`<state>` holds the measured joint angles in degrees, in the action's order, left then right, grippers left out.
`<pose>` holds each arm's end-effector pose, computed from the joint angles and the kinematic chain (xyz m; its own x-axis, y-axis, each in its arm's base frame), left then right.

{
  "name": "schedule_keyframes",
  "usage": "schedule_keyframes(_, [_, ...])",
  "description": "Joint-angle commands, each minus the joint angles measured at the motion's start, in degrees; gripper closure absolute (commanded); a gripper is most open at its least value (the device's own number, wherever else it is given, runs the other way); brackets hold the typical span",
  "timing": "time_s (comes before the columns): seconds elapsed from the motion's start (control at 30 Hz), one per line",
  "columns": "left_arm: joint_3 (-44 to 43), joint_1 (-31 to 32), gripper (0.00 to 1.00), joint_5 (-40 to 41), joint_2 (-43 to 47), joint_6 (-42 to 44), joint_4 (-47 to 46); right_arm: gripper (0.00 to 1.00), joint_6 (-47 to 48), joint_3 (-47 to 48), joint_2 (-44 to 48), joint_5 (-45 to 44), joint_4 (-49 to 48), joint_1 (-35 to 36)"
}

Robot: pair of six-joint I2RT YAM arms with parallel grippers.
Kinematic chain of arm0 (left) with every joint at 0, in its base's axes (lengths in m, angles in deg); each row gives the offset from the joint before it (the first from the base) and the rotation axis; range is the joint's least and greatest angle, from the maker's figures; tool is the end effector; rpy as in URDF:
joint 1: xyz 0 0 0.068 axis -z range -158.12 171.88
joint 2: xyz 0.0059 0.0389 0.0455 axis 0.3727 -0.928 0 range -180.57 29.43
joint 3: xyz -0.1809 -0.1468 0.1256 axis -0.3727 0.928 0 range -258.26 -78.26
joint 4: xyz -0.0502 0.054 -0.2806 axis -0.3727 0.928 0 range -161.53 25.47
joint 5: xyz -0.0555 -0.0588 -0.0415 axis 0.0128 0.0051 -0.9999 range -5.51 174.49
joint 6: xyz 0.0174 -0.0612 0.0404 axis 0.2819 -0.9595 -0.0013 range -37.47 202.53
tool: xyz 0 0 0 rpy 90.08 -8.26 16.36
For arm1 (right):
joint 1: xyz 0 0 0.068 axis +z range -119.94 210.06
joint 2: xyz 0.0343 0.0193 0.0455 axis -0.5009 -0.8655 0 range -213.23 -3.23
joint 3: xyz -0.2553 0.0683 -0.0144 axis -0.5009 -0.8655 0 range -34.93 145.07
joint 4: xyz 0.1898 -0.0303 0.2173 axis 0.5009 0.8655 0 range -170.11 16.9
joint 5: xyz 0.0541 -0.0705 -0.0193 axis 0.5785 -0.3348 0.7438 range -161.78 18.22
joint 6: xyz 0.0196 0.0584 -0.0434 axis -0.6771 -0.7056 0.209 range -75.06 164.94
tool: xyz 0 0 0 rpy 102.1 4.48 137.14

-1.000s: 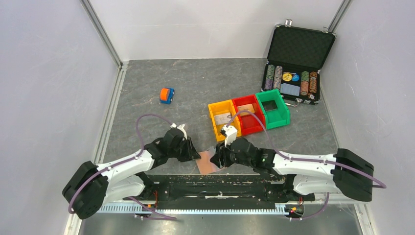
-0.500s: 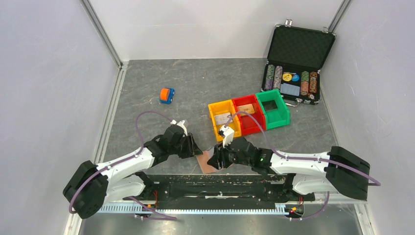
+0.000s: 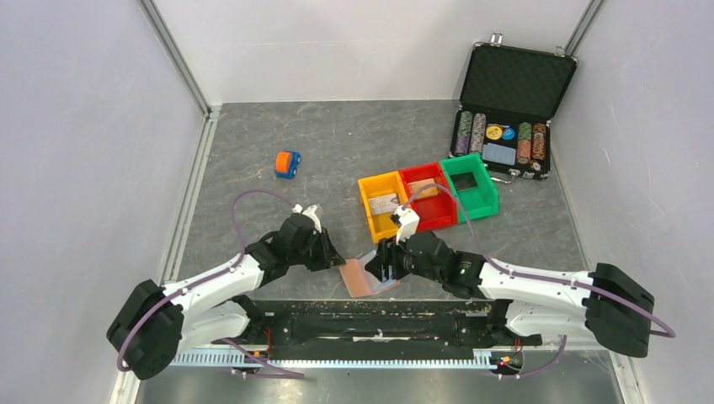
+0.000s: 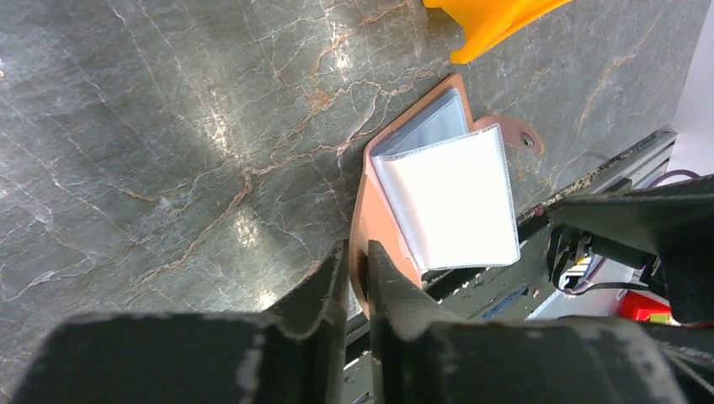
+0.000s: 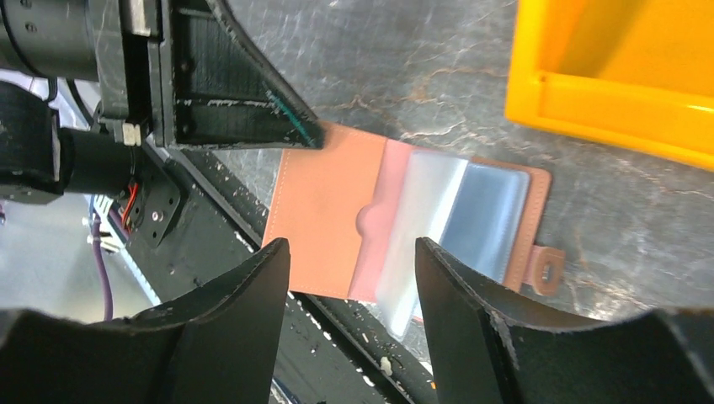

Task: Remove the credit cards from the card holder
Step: Open the card holder at the center of the board.

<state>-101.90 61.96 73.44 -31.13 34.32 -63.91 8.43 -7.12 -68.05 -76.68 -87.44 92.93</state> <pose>0.1818 -0.1689 0.1230 -0.9067 -0.1934 -0.3749 0.0908 0.7784 -0.6211 0.1355 0.2526 0.1590 -0.6888 -0.0445 -0.7236 -0.5512 0.6804 0.4829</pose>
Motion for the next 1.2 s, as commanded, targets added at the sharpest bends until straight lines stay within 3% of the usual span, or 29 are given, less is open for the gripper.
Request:
schedule_keyframes(0.0, [-0.6, -0.5, 0.85, -1.6, 1.1, 3.4, -0.8, 0.41, -1.4, -1.0, 2.5, -2.0, 2.3, -1.4])
schedule_keyframes(0.1, [-0.4, -0.5, 0.96, -2.6, 0.4, 3.4, -2.0, 0.41, -1.8, -1.6, 1.4, -0.3, 2.1, -1.5])
schedule_keyframes(0.17, [-0.4, -0.5, 0.98, -2.7, -0.2, 3.4, -2.3, 0.41, -2.2, -2.2, 0.4, 1.1, 1.1, -1.4])
schedule_keyframes(0.43, [0.1, -0.6, 0.97, -3.0, -1.5, 3.0, -3.6, 0.45, -3.5, -3.2, -3.4, 7.8, -6.0, -1.4])
schedule_keyframes(0.63, [-0.1, -1.0, 0.91, -3.3, -2.0, 2.3, -3.9, 0.49, -3.8, -2.6, -5.8, 10.3, -11.3, 0.2])
schedule_keyframes(0.73, [0.0, -1.4, 0.82, -3.8, -1.8, 1.5, -3.7, 0.5, -3.4, -1.1, -7.6, 10.0, -12.0, 1.2])
schedule_keyframes(1.03, [0.1, -5.4, 0.3, -4.6, 3.3, -0.2, 1.5, 0.53, -2.2, 2.1, -13.7, 9.5, -13.2, 3.5])
schedule_keyframes(1.17, [1.5, -5.9, 0.19, -8.3, 3.9, -1.2, -1.3, 0.52, -1.8, 2.5, -15.7, 9.3, -13.9, 3.9])
